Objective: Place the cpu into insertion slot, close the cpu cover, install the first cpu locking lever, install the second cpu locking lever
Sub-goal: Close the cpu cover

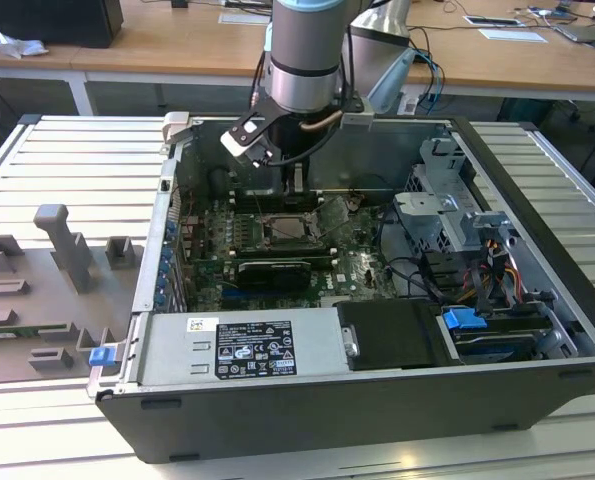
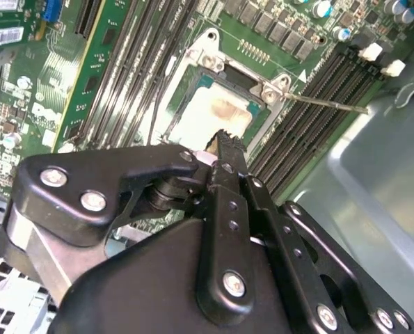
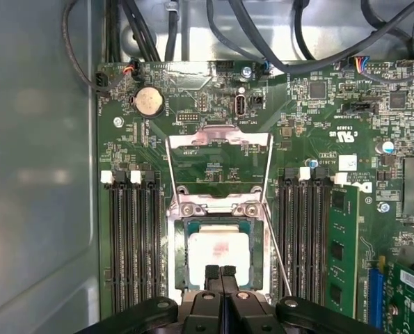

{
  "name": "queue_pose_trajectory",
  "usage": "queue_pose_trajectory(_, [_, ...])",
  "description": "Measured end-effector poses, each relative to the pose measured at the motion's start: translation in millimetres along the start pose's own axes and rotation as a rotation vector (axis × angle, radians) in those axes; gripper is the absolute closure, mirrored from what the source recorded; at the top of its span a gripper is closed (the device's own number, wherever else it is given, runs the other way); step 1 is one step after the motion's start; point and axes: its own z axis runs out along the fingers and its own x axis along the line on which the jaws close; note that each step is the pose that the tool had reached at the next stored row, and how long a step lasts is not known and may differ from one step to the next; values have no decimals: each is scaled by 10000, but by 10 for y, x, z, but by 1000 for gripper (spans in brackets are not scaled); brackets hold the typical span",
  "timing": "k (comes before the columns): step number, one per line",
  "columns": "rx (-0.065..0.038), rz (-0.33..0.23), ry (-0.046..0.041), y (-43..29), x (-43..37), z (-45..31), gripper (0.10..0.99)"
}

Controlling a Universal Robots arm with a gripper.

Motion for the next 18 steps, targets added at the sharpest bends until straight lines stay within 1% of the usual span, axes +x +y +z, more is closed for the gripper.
queue_pose_trajectory(3, [0, 0, -1, -1, 1, -46, 980])
queue_pose_trajectory(11, [1, 0, 0, -2, 4, -132, 980])
queue_pose_trajectory(17, [0, 0, -1, -2, 4, -168, 980])
queue_pose_trajectory(18, [1, 0, -1, -3, 5, -183, 980])
